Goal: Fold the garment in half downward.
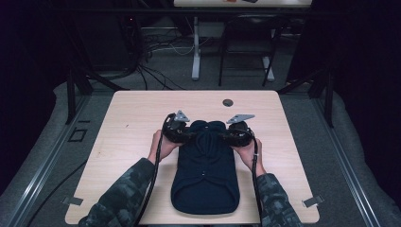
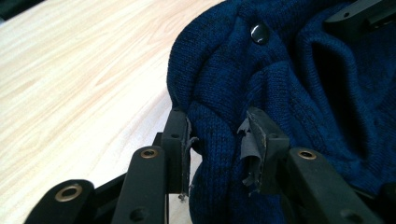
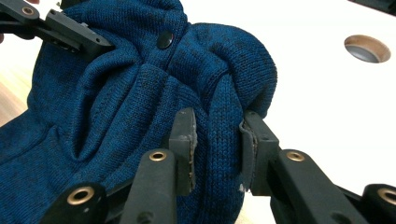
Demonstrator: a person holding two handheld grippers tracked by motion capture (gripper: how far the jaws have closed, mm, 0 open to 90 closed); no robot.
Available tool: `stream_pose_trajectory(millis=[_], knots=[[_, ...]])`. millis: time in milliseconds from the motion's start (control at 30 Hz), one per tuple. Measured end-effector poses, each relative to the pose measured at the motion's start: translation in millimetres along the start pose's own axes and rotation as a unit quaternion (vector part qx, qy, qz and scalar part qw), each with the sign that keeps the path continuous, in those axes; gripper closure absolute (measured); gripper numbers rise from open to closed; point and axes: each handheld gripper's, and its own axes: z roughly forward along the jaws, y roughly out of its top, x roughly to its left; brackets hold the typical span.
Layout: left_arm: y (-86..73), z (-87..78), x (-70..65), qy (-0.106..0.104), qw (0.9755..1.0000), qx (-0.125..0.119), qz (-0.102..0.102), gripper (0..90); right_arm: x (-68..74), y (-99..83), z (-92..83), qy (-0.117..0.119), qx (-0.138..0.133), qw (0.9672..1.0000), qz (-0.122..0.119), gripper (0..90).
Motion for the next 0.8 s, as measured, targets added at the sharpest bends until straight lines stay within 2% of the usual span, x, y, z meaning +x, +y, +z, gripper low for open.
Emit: stream_pose_trajectory(millis=[400, 600, 667, 800], knots=[[6.3, -15.4, -7.3, 0.001, 0.9998, -0.007, 0.021, 64.3, 7.7, 4.3, -16.9, -0.004, -0.010, 0.9997, -0.022, 68.4], [9.5, -22.7, -11.0, -0.001, 0.9991, -0.022, 0.037, 66.5, 6.9, 5.4, -23.1, 0.002, -0.013, 0.9997, -0.021, 67.4], [10.9, -24.7, -12.7, 0.002, 0.9988, -0.025, 0.042, 67.2, 5.7, 6.4, -25.3, 0.007, -0.011, 0.9998, -0.014, 66.6], [14.4, -28.7, -15.8, 0.009, 0.9980, -0.028, 0.055, 67.8, 6.3, 8.2, -29.8, 0.007, -0.010, 0.9997, -0.019, 67.9]])
